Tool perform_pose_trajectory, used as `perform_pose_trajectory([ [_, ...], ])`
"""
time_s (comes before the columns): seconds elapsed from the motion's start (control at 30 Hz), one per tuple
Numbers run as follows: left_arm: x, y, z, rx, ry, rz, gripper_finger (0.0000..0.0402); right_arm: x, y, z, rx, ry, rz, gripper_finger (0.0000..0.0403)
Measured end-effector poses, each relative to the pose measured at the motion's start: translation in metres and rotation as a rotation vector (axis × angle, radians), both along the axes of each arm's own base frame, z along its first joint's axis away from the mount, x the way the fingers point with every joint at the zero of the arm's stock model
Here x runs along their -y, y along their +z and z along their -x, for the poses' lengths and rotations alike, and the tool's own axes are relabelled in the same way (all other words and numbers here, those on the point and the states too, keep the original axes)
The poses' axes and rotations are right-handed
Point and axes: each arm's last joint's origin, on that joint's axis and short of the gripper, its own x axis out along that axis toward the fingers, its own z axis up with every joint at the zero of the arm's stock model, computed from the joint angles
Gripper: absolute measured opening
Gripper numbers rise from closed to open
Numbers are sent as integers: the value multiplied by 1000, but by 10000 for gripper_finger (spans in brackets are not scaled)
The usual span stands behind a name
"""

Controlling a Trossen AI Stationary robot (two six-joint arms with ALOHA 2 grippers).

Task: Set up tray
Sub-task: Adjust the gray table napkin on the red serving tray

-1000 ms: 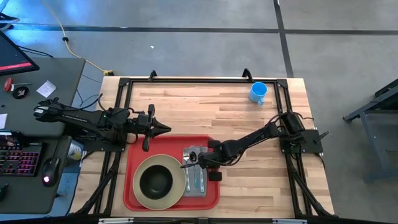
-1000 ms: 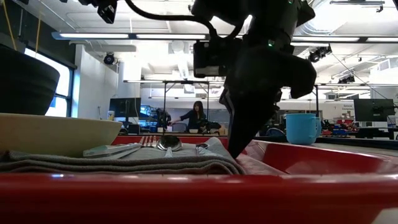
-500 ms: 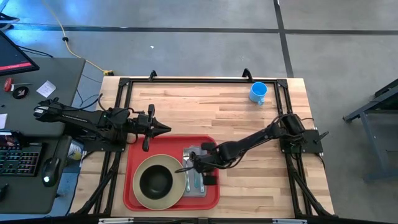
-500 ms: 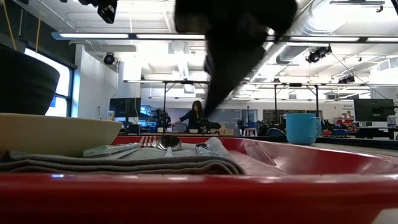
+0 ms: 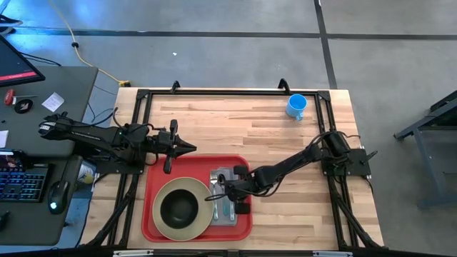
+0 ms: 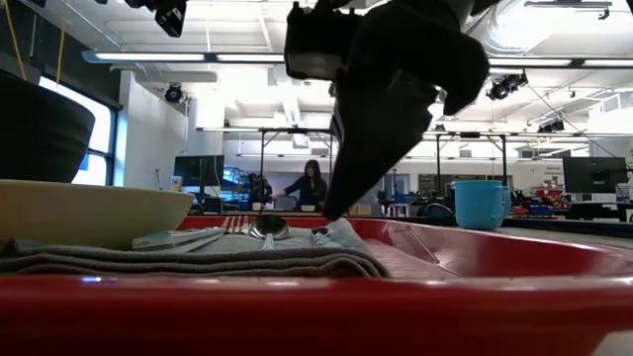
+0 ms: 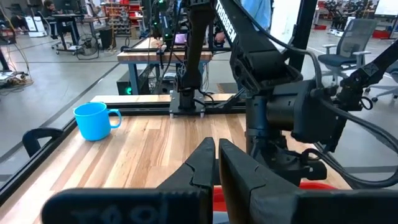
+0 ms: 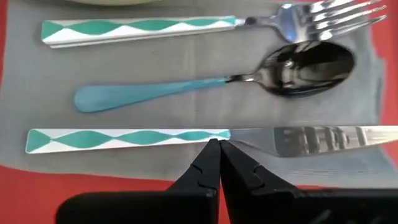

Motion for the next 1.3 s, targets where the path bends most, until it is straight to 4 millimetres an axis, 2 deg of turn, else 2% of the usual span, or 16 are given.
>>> perform_pose_trajectory([
  [0.63,0,0,0,-1,2,-18,56,4,-25,11,-13,-30,-49,0],
  [0.93,0,0,0,-1,2,-18,56,2,-27,15,-67,-6,-76,0],
  [1.17,0,0,0,-1,2,-18,56,5,-29,24,-156,12,-33,0],
  [1.3,0,0,0,-1,2,-18,56,6,-24,26,-156,13,-29,0],
])
